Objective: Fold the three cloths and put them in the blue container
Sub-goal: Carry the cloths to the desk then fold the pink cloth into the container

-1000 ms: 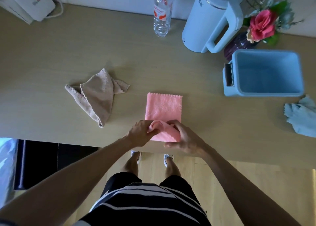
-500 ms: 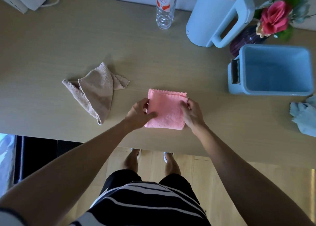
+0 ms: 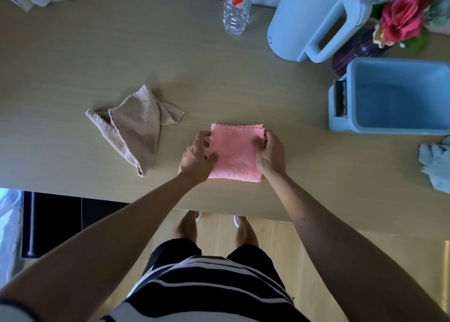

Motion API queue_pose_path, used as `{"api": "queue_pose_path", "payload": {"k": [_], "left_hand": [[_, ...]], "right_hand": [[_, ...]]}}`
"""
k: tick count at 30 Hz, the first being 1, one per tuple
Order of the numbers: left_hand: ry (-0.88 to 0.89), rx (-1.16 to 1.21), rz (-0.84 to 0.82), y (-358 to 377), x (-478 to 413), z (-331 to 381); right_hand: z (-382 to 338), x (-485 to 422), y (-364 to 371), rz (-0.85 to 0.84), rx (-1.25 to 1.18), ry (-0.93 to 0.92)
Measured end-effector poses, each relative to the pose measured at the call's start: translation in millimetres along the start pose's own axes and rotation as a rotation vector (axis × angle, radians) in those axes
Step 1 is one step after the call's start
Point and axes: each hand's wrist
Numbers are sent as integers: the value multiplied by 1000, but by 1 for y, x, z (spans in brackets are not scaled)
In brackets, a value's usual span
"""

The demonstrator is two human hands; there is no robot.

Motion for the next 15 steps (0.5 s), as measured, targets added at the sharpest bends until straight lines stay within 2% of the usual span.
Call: {"api": "queue_pose_path", "payload": {"k": [2, 4, 6, 8, 11, 13, 15], "left_hand": [[89, -87, 126, 0, 4, -1], [287, -220, 236, 0, 7, -2], [516, -368, 247, 4, 8, -3], [664, -501, 178, 11, 7, -7], [716, -678, 48, 17, -1, -15], [725, -744, -1, 20, -8, -19], [710, -756, -18, 19, -14, -23]], "right_hand": [[-1, 3, 2, 25, 62, 19], [-3, 10, 4, 78, 216, -29], [-7, 19, 5, 102, 404, -173], [-8, 29, 10, 28, 455, -349], [1, 45, 25, -179, 473, -511], [14, 55, 33, -287, 534, -493], [24, 61, 34, -325, 595, -431]]}}
Point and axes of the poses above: each hand's wrist, its own x-axis away from the middle knuckle, its own y-axis out of the palm, z = x × y, and after that the axes turned 15 degrees about -y, right-handed
